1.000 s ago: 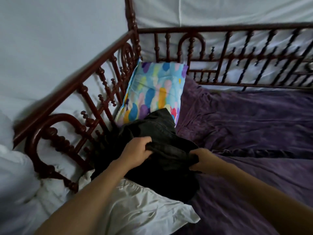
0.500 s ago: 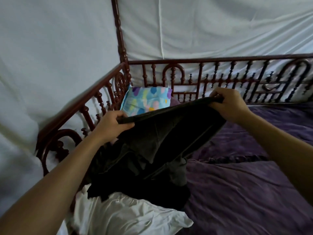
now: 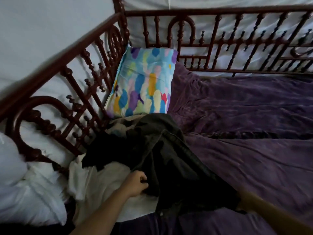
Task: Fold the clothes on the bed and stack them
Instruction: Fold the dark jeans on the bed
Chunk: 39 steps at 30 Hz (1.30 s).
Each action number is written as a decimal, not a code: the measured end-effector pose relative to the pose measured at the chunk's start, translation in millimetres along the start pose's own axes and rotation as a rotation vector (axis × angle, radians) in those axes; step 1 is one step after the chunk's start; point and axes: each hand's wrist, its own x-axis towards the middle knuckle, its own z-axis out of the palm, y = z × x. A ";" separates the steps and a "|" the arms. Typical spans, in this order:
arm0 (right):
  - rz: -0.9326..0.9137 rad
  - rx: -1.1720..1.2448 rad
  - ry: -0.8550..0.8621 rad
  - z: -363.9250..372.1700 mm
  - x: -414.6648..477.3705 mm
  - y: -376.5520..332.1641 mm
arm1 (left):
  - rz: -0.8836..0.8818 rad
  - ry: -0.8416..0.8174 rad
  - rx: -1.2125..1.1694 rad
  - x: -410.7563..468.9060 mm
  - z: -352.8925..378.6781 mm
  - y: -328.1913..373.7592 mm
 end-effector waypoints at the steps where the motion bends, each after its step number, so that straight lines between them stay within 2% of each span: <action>1: -0.006 -0.028 -0.045 1.2 4.1 -1.2 | -0.047 0.071 -0.005 9.7 -3.3 -9.3; 4: -0.045 -0.134 -0.131 -11.5 35.0 -18.5 | -0.203 0.240 -0.044 35.6 -19.6 -30.6; 6: -0.124 -0.143 -0.028 -37.0 55.6 -50.7 | -0.301 0.253 -0.159 55.3 -19.6 -44.2; 9: -0.392 -0.078 0.238 -87.7 83.4 -124.8 | -0.309 0.103 -0.416 82.3 13.4 -59.5; 12: -0.614 -0.042 0.454 -123.5 105.6 -219.6 | -0.328 0.000 -0.361 77.3 68.8 -38.3; 14: -0.681 -0.032 0.441 -131.7 110.8 -277.8 | -0.296 -0.066 -0.245 63.5 97.1 -14.3; 17: -0.652 -0.145 0.250 -110.5 114.2 -316.2 | -0.305 -0.371 -0.182 45.9 118.6 3.2; 18: -0.623 -0.239 0.196 -95.2 116.3 -312.1 | -0.309 -0.429 -0.175 42.6 118.3 -1.7; 20: -0.572 -0.356 0.148 -68.9 122.1 -285.6 | -0.339 -0.426 -0.214 39.9 106.3 -19.4; 21: -0.546 -0.342 0.122 -60.5 125.7 -266.2 | -0.353 -0.355 -0.241 40.9 95.3 -29.1; 25: -0.358 -0.186 -0.004 -44.3 134.5 -162.5 | -0.390 0.118 -0.155 62.6 38.4 -49.3; 27: -0.220 -0.184 -0.040 -40.9 134.0 -109.7 | -0.368 0.221 -0.179 84.2 17.7 -42.9; 31: -0.021 -0.236 -0.131 -24.4 142.6 -27.5 | -0.285 0.157 -0.174 125.3 19.1 -14.4; 35: 0.002 -0.231 -0.206 -27.0 140.7 -24.5 | -0.199 0.060 -0.075 138.4 49.3 11.9; 37: -0.082 0.006 -0.121 -47.7 142.3 -52.5 | -0.179 0.060 -0.010 137.7 55.9 15.6; 39: -0.209 0.102 0.205 -74.8 147.6 -92.4 | -0.180 0.105 0.042 137.9 52.5 13.8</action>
